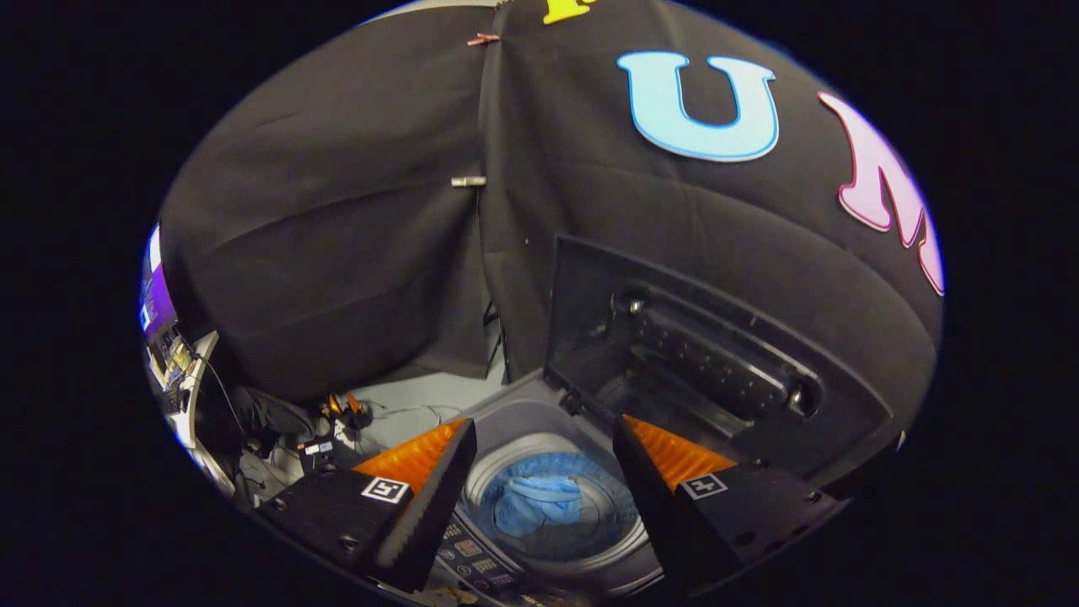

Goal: Put the clothes into the washing machine and then close the washing machine lid.

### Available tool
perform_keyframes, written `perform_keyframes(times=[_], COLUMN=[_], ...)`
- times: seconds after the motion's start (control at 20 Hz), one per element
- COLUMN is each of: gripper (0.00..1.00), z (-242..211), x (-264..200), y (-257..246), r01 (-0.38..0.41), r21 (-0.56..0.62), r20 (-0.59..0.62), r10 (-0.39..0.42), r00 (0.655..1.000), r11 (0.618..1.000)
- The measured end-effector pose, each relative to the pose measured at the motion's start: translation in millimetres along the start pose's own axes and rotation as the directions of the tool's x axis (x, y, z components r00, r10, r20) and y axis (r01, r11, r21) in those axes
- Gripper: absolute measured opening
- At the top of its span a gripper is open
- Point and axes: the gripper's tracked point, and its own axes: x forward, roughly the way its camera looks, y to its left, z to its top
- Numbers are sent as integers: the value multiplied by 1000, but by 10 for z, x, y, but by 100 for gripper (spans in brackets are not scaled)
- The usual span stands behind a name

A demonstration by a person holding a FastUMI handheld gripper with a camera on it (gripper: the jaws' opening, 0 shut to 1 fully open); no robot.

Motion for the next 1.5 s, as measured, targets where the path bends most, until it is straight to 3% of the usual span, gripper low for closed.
perform_keyframes(times=[0.2,0.4,0.6,0.8,1.15,1.5], gripper=[100,99,99,99,100,100], z=[530,862,1004,938,660,595], x=[-157,-258,-369,-403,-119,-27], y=[-185,-639,-1103,-1491,-2010,-2129], r01=[74,229,389,488,573,582], r21=[30,106,225,338,419,460], r20=[223,374,418,362,196,140], r10=[-79,-252,-449,-590,-686,-702], r00=[972,892,790,722,701,698], r11=[997,968,893,805,705,670])
